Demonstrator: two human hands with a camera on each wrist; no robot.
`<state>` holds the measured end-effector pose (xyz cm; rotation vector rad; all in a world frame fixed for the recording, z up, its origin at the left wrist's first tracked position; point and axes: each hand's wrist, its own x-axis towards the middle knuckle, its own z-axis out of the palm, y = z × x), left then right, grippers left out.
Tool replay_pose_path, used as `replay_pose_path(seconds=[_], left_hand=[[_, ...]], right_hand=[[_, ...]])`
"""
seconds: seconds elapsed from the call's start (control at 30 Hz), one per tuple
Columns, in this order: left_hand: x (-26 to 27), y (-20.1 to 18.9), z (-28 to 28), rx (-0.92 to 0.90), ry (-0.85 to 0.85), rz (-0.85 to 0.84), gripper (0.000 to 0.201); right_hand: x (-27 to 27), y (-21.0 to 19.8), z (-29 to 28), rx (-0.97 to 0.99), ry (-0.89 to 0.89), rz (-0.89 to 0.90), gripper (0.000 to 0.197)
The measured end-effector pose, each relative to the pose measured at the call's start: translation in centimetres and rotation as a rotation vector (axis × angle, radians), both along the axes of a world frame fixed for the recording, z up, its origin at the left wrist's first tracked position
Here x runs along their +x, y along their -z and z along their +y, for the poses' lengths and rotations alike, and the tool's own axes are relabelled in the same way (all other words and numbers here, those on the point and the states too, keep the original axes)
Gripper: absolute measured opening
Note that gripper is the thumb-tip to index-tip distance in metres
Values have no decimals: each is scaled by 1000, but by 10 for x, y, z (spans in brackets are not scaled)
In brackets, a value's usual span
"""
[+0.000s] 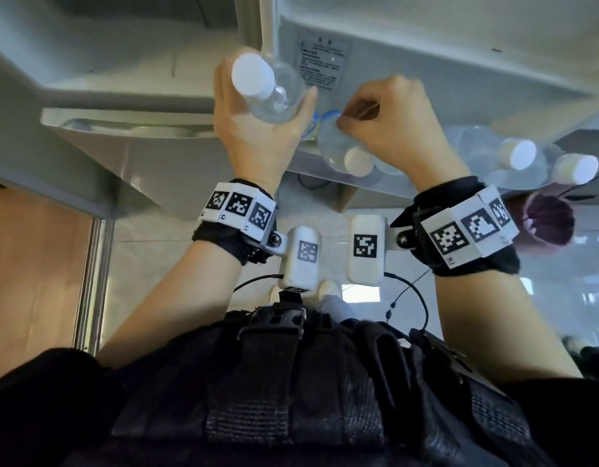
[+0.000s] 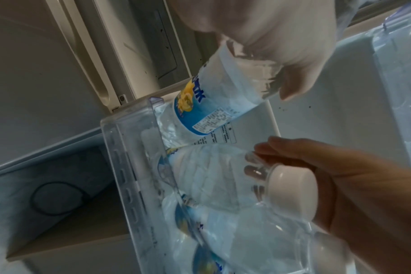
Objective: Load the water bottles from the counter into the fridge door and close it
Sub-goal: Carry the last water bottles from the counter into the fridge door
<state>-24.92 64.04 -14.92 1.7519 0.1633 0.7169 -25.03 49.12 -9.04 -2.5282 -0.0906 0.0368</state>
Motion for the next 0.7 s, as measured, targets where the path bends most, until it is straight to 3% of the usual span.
replay_pose_path(seconds=[0.17,0.43,0.7], left_hand=[[-4,5,2,97,112,-84,54],[-8,12,-8,366,377,58,50],[6,10,-3,198,431,232,54]], right_hand=[[-7,1,3,-8,32,-46,10],[-12,4,0,-21,62,-86,10],[-12,6,-7,67,49,-100,13]])
